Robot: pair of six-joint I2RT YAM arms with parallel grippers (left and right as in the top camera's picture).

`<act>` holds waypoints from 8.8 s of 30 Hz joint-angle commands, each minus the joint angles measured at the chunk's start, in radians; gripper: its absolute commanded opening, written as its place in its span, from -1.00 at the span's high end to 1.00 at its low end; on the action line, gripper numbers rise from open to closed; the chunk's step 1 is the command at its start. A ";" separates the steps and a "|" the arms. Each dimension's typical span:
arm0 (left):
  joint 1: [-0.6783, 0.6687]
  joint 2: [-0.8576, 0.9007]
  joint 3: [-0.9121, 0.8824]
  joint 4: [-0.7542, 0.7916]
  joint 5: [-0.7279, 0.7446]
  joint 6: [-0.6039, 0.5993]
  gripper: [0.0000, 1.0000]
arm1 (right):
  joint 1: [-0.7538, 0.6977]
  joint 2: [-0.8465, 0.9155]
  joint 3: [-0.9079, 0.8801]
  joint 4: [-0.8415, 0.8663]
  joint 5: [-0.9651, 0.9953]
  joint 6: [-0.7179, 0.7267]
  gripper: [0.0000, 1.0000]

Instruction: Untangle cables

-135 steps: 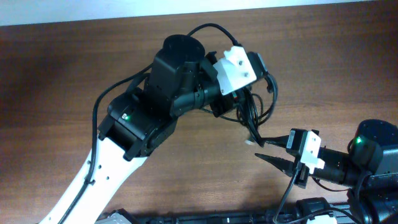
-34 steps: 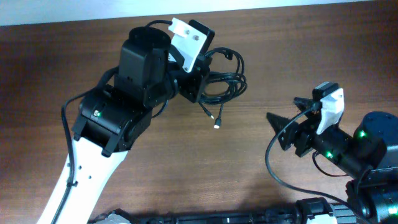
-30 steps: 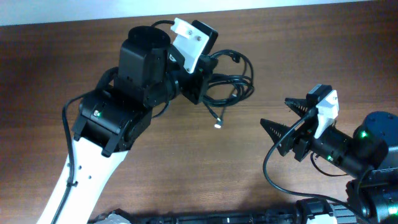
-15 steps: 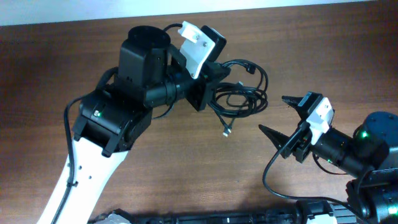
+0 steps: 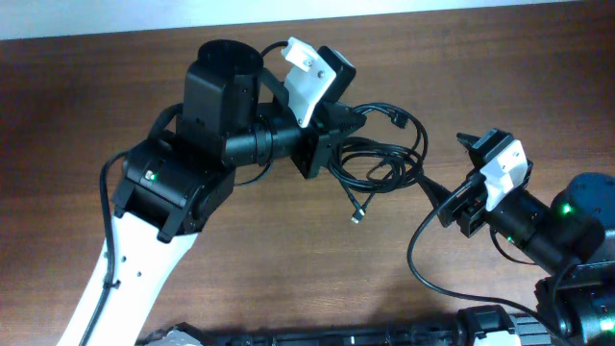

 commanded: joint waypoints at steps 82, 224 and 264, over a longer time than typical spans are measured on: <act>-0.101 -0.022 0.011 0.035 0.066 -0.063 1.00 | 0.004 0.031 0.015 -0.006 0.174 0.239 -0.86; -0.071 0.018 0.011 -0.002 -0.338 -0.101 -0.98 | -0.011 0.257 0.015 0.073 -0.459 0.545 0.92; -0.078 0.080 0.011 -0.087 -0.319 -0.280 -0.45 | -0.174 0.256 0.015 0.181 -0.528 0.590 0.92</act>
